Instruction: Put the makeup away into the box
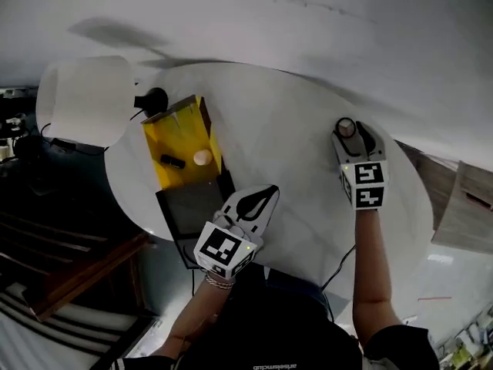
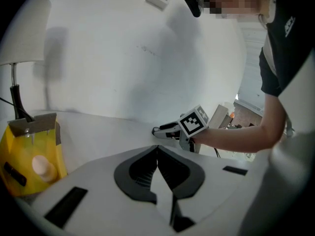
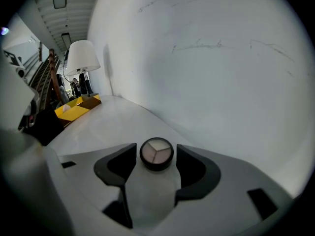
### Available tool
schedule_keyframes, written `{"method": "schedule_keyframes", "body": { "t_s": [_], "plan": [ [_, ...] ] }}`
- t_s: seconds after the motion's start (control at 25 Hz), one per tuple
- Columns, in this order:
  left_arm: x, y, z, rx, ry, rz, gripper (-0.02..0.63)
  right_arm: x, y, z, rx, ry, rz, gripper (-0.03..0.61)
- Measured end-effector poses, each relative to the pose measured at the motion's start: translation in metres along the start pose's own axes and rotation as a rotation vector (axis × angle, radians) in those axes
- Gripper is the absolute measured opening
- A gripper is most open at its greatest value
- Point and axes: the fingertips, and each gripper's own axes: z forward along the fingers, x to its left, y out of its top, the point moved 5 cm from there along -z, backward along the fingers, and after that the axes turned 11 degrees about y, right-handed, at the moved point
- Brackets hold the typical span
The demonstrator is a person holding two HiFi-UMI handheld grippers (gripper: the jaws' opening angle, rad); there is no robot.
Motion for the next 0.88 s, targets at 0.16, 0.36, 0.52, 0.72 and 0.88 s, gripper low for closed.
{"method": "schedule_keyframes", "body": {
  "t_s": [0.16,0.36,0.52,0.72,0.88],
  "plan": [
    [-0.003,-0.002,0.001,0.006,-0.014,0.005,0.017,-0.002,-0.002,0.004,0.020,-0.011,-0.032,0.258],
    [-0.002,-0.002,-0.004,0.003,-0.009,0.019,0.017,0.004,0.000,0.001,0.017,0.003,-0.058,0.229],
    [-0.003,-0.003,-0.013,-0.005,-0.001,0.023,0.017,0.014,0.006,-0.010,0.001,0.010,-0.076,0.229],
    [-0.007,-0.004,-0.028,-0.024,0.002,0.037,0.017,0.030,0.017,-0.022,-0.028,0.026,-0.091,0.229],
    [-0.008,-0.005,-0.041,-0.049,0.013,0.040,0.017,0.048,0.024,-0.036,-0.046,0.045,-0.101,0.229]
  ]
}}
